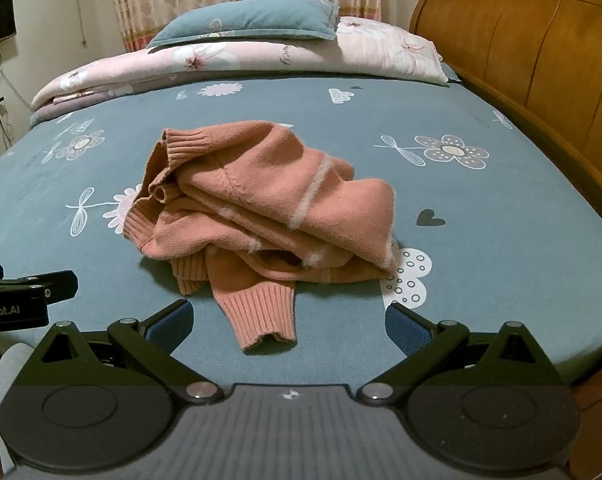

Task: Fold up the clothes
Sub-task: 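Move both grippers toward the crumpled pink sweater on the bed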

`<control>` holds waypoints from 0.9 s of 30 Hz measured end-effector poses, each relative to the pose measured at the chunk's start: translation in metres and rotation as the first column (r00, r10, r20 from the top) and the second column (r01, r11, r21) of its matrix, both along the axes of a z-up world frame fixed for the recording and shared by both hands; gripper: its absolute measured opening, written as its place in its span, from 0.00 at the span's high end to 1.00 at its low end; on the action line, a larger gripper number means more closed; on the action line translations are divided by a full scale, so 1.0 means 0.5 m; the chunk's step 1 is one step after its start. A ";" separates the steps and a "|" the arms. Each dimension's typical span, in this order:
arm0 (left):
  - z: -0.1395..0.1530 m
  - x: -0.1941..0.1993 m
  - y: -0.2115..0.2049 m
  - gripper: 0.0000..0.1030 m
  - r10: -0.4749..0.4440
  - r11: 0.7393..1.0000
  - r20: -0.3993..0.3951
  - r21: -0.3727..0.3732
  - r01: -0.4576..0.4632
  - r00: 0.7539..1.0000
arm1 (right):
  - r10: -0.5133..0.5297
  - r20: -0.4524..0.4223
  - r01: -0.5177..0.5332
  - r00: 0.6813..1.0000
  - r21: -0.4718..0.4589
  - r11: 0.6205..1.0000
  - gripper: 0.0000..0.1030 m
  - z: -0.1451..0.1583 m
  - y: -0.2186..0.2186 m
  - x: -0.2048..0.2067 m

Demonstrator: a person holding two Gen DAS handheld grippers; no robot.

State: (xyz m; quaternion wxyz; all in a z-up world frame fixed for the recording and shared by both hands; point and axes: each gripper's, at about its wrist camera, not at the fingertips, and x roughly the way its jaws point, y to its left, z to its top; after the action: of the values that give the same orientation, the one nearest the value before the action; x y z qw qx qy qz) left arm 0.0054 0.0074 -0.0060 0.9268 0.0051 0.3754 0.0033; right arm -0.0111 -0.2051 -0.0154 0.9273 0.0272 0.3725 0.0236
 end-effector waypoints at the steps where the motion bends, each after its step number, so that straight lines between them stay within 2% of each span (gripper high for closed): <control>1: -0.001 0.000 0.000 0.01 -0.001 1.000 0.000 0.000 0.001 1.000 | 0.000 0.002 0.000 1.000 0.001 1.000 0.00 0.000 -0.001 0.000; 19: -0.014 0.015 0.002 0.01 0.006 1.000 -0.019 -0.016 -0.007 1.000 | -0.003 0.005 0.003 1.000 0.037 0.999 0.00 -0.005 -0.015 0.009; 27: -0.034 0.051 0.010 0.01 0.016 0.999 -0.052 -0.030 -0.018 0.999 | 0.004 0.004 -0.005 1.000 0.094 0.996 0.00 -0.011 -0.035 0.036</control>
State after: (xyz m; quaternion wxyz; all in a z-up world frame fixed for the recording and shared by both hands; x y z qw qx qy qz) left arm 0.0309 0.0124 -0.0230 0.9167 -0.0119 0.3993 0.0053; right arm 0.0068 -0.2224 -0.0210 0.9256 0.0702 0.3695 0.0433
